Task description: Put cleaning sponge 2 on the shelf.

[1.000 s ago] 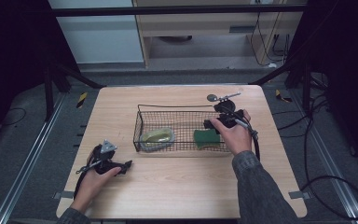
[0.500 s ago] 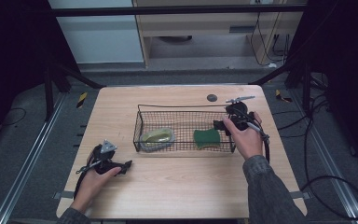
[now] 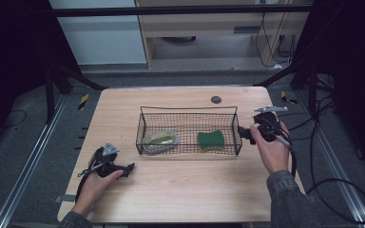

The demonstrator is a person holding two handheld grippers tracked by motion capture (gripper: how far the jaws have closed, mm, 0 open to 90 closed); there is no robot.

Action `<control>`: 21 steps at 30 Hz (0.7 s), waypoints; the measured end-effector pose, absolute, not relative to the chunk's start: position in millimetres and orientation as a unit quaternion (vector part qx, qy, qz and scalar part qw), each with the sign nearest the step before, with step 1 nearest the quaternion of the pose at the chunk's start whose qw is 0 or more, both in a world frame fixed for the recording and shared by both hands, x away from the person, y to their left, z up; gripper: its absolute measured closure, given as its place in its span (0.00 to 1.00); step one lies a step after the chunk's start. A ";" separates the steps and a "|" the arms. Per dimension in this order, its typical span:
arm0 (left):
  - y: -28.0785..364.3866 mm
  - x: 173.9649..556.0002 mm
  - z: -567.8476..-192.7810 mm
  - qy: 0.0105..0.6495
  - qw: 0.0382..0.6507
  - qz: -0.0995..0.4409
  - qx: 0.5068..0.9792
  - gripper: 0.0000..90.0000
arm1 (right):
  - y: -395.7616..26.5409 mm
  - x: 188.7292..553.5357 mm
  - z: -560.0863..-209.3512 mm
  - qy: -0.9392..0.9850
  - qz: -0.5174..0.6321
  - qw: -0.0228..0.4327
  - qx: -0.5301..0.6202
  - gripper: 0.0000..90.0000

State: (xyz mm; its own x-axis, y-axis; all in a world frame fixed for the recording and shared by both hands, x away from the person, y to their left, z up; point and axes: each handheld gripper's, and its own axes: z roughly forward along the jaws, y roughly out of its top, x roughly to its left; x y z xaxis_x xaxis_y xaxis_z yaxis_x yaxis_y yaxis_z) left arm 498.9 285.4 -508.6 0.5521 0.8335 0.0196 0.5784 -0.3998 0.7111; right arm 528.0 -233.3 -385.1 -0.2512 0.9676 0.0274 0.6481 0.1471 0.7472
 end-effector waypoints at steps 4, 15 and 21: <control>285.4 498.9 -508.7 0.433 0.335 0.190 0.815 0.00 | -245.8 520.2 -387.8 0.710 0.337 0.252 0.565 0.13; 285.3 499.2 -508.6 0.433 0.335 0.190 0.815 0.00 | -275.9 504.4 -430.5 0.701 0.326 0.265 0.577 0.13; 285.0 500.1 -508.6 0.433 0.335 0.190 0.815 0.00 | -289.2 497.9 -467.4 0.693 0.328 0.249 0.592 0.13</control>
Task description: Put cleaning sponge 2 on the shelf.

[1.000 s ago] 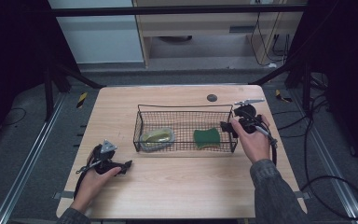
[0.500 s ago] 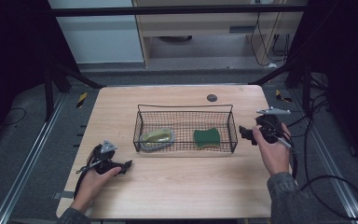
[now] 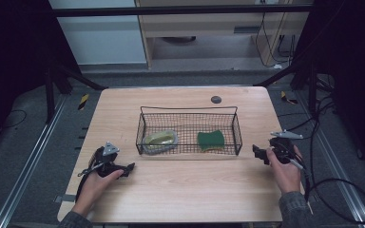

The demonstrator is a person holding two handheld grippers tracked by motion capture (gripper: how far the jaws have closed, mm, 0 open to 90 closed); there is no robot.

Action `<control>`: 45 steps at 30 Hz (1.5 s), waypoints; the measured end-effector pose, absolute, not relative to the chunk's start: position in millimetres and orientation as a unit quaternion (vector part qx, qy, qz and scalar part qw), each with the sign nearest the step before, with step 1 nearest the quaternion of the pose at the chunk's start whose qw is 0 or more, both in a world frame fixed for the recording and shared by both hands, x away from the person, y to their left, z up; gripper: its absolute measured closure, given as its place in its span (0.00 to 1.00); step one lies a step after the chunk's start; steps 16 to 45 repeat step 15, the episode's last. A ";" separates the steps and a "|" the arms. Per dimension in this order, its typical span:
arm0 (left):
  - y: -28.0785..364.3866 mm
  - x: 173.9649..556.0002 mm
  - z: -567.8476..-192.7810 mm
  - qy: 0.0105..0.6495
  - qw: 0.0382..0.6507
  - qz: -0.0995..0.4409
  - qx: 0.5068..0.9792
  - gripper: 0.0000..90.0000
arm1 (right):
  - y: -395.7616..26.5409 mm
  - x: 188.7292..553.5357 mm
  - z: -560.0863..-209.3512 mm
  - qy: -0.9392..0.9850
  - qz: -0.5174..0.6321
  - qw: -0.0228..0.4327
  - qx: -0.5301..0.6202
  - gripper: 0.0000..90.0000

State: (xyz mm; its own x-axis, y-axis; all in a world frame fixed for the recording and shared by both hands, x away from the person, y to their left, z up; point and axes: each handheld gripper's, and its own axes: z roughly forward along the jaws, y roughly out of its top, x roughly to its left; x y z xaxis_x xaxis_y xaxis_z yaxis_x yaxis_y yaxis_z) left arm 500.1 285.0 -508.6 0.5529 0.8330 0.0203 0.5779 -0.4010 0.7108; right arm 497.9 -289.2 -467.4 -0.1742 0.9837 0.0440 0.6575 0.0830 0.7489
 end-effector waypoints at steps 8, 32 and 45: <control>284.9 501.1 -508.6 0.433 0.335 0.191 0.815 0.00 | -294.2 498.9 -506.6 0.686 0.325 0.227 0.610 0.12; 284.8 502.8 -508.6 0.434 0.335 0.191 0.814 0.00 | -286.3 499.4 -512.0 0.696 0.305 0.260 0.596 0.07; 284.8 502.8 -508.6 0.434 0.335 0.191 0.814 0.00 | -286.3 499.4 -512.0 0.696 0.305 0.260 0.596 0.07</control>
